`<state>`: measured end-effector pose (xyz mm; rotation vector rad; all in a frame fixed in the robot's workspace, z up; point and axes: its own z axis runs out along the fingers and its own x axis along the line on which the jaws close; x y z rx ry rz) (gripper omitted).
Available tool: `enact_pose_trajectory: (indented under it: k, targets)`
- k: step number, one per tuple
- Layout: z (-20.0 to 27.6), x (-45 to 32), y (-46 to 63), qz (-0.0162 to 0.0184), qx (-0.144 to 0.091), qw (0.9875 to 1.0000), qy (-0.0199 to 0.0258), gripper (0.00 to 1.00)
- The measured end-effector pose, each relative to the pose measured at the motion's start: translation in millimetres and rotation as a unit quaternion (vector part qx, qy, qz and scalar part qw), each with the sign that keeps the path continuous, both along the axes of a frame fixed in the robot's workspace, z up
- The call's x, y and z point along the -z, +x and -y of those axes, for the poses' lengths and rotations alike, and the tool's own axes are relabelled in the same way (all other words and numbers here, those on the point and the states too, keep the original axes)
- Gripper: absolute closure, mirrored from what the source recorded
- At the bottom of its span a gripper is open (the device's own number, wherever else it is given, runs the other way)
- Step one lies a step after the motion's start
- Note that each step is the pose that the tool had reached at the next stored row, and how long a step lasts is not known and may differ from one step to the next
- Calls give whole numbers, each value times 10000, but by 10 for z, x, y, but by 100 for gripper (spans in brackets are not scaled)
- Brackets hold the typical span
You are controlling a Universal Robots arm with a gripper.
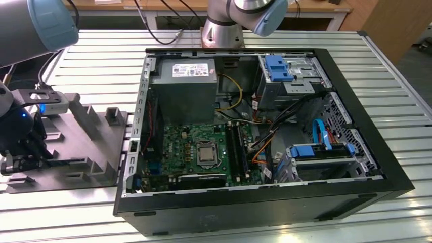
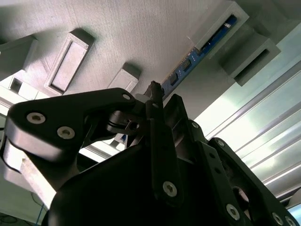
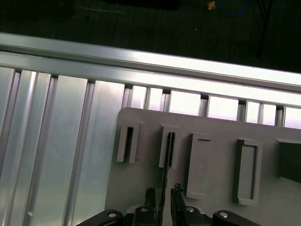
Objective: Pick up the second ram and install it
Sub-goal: 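Pick up the second ram and move it above second insertion slot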
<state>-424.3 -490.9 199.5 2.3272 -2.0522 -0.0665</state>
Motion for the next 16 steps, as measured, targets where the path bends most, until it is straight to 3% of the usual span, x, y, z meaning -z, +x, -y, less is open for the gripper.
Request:
enact_pose_trajectory:
  k: [3,16]
  targets:
    - [0,1,0,2,0,10000,36,73]
    - [0,6,1,3,276,9996,36,73]
